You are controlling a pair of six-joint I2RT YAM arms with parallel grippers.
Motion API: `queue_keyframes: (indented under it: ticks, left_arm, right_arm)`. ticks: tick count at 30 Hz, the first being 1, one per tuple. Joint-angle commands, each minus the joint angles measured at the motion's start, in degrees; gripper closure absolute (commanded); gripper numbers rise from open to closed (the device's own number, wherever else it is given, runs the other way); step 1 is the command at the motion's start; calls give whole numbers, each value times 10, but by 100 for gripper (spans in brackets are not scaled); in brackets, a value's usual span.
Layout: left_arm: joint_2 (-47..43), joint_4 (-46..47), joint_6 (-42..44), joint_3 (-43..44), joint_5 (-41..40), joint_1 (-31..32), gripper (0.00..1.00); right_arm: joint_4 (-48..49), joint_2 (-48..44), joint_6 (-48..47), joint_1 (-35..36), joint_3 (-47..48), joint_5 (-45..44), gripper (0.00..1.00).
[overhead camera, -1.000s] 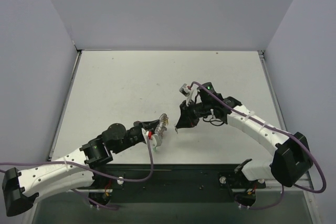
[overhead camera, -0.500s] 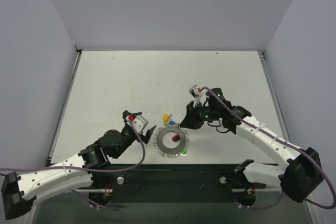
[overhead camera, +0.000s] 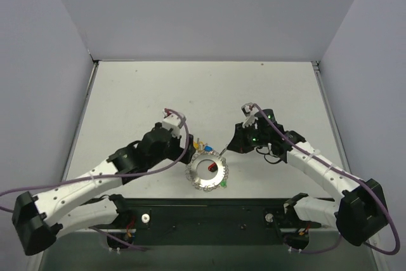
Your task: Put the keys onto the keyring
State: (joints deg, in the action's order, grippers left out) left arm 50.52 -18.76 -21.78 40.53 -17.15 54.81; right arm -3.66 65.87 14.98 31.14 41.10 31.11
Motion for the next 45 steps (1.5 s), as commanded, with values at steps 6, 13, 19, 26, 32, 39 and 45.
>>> queue_keyframes:
  ticks: [6, 13, 19, 26, 32, 39, 45]
  left_arm:
    - [229, -58, -48, 80, 218, -103, 3]
    - [274, -45, -27, 102, 232, -84, 3]
    - [272, -47, -18, 97, 216, -86, 3]
    - [266, -19, -24, 85, 219, -115, 2]
    - [295, -6, -15, 104, 229, -129, 3]
    - [287, -15, 2, 106, 236, -160, 3]
    - [272, -21, 9, 93, 242, -181, 3]
  right_arm:
    - [11, 21, 80, -97, -37, -89, 100]
    - [-18, 87, 110, -135, -40, -143, 100]
    - [-28, 81, 94, -123, -48, -148, 60]
    - [-37, -6, 77, -61, -26, -228, 35]
    - [-27, 124, 66, -14, 63, -164, 40]
    - [31, 266, 89, 3, 133, -71, 55]
    - [21, 313, 89, 15, 176, -52, 61]
